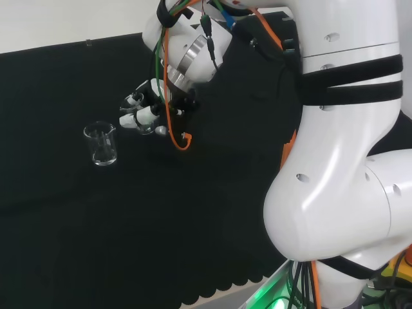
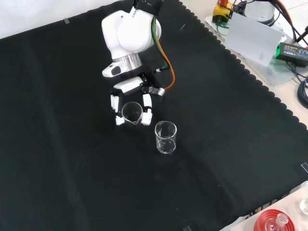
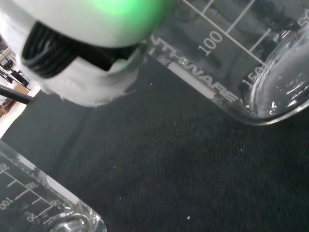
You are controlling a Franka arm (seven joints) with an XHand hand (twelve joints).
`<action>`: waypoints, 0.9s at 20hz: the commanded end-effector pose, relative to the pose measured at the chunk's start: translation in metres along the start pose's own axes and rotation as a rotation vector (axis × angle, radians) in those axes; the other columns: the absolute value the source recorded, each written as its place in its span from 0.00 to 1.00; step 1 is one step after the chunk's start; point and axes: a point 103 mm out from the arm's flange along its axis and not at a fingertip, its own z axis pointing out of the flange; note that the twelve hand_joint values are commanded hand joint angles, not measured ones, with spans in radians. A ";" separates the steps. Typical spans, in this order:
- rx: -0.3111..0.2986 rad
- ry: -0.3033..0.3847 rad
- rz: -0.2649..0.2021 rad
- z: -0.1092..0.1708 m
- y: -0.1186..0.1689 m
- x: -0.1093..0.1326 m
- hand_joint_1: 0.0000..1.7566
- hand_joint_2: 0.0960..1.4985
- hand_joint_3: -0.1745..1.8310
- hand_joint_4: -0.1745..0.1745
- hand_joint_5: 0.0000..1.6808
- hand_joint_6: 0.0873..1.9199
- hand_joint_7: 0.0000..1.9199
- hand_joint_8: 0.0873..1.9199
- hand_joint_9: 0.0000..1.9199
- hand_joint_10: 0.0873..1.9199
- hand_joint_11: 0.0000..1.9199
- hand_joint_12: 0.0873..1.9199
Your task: Place the beaker back on the table.
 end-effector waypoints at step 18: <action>0.031 0.080 0.037 0.004 -0.008 -0.019 0.68 0.36 0.42 0.51 0.84 0.19 0.89 0.00 0.84 0.00 0.67 0.37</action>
